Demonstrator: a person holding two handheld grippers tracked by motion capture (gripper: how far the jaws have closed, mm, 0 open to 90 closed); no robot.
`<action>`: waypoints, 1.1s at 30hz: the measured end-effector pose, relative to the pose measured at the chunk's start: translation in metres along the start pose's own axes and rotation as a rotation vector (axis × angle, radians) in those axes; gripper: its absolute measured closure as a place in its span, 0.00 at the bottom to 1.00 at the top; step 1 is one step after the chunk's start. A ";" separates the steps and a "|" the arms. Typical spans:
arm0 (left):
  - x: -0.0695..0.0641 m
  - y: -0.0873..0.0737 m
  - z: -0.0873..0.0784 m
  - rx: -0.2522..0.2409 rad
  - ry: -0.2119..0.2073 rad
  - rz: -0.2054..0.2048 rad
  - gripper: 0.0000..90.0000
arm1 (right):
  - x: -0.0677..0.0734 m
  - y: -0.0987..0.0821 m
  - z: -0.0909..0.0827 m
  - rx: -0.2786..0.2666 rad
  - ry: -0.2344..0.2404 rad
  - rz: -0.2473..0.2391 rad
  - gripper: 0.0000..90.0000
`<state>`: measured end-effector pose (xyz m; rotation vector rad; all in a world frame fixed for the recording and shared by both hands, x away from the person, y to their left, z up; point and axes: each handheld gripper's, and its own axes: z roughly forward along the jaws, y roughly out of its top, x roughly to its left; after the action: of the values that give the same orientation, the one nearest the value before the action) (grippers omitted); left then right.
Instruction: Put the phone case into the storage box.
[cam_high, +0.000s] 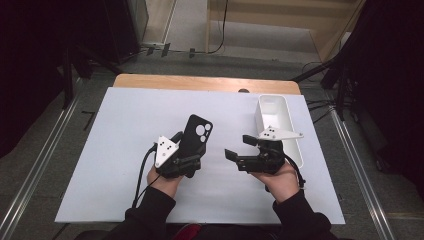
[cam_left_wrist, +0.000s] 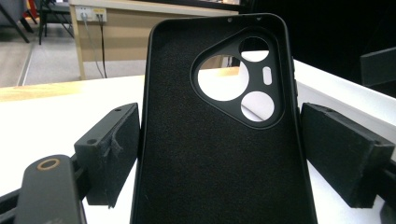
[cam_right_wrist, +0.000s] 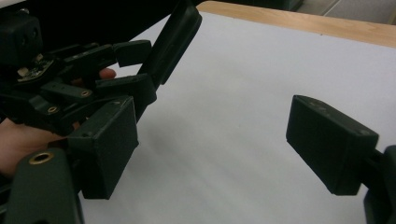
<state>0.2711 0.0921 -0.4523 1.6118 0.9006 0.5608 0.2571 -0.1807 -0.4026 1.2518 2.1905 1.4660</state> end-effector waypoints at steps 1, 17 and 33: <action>0.000 0.000 0.000 0.001 0.001 0.001 0.16 | 0.000 0.003 0.003 -0.002 0.004 0.014 0.17; -0.004 -0.002 0.000 -0.025 0.007 0.015 0.16 | 0.008 0.026 0.024 -0.017 0.033 0.028 0.17; -0.011 -0.006 0.001 -0.048 0.015 -0.009 0.16 | 0.007 0.032 0.041 -0.023 0.071 0.121 0.18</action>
<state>0.2641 0.0832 -0.4570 1.5611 0.8984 0.5849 0.2933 -0.1444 -0.3934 1.3665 2.1700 1.6001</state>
